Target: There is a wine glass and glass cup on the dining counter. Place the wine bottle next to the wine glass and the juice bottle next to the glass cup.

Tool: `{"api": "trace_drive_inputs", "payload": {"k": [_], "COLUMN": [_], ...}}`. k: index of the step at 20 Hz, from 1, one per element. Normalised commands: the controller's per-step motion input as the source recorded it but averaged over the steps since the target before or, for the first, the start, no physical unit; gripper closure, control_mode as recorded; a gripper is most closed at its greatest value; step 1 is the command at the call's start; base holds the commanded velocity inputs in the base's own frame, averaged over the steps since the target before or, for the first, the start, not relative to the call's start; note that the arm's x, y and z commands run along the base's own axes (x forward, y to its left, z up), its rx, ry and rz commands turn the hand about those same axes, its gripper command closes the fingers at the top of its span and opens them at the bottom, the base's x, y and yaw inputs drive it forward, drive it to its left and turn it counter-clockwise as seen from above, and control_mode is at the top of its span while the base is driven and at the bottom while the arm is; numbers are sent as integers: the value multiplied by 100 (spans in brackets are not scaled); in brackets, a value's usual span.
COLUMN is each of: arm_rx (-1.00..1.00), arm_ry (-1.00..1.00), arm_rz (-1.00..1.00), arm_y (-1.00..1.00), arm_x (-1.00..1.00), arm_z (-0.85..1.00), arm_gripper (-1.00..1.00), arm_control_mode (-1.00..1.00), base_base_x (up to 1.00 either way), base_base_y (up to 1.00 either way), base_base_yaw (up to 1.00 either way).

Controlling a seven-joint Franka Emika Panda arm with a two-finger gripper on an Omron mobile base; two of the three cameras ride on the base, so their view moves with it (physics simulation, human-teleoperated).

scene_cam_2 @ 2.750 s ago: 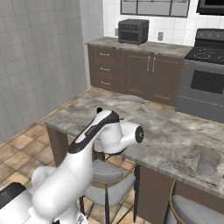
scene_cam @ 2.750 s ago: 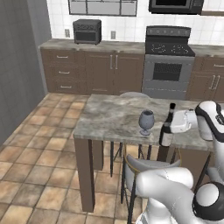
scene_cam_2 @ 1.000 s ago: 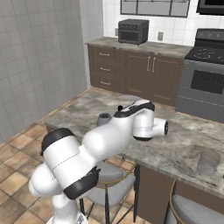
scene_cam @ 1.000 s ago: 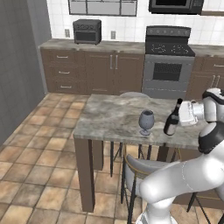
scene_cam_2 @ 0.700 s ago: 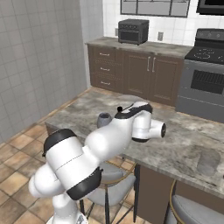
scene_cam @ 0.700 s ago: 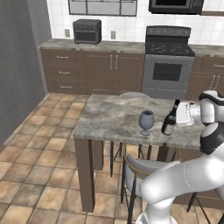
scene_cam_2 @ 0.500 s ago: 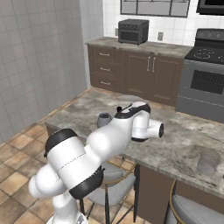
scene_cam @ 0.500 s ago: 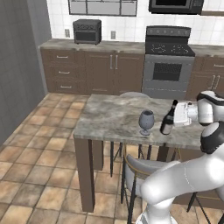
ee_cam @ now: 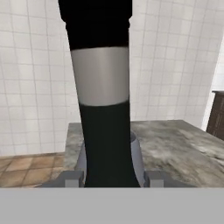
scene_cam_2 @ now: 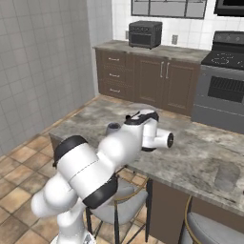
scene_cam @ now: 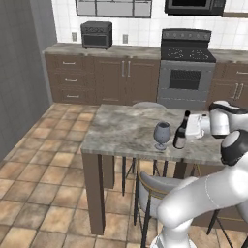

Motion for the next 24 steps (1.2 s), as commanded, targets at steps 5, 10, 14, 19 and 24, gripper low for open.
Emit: {"api": "trace_drive_inputs", "payload": {"k": [5, 10, 14, 19, 24], "arm_rx": [0, 0, 0, 0, 0], "arm_ry": [7, 0, 0, 0, -5], "arm_rz": [0, 0, 0, 0, 2], "arm_y": [1, -2, -4, -5, -18], "arm_x": [25, 17, 22, 13, -3], "arm_z": [-31, -31, -24, -22, -30], "arm_gripper": [100, 100, 100, 100, 100], "arm_control_mode": [-100, -100, -100, -100, -100], "base_base_x": [0, 0, 0, 0, 0], "base_base_y": [0, 0, 0, 0, 0], "base_base_yaw": [0, 0, 0, 0, 0]}}
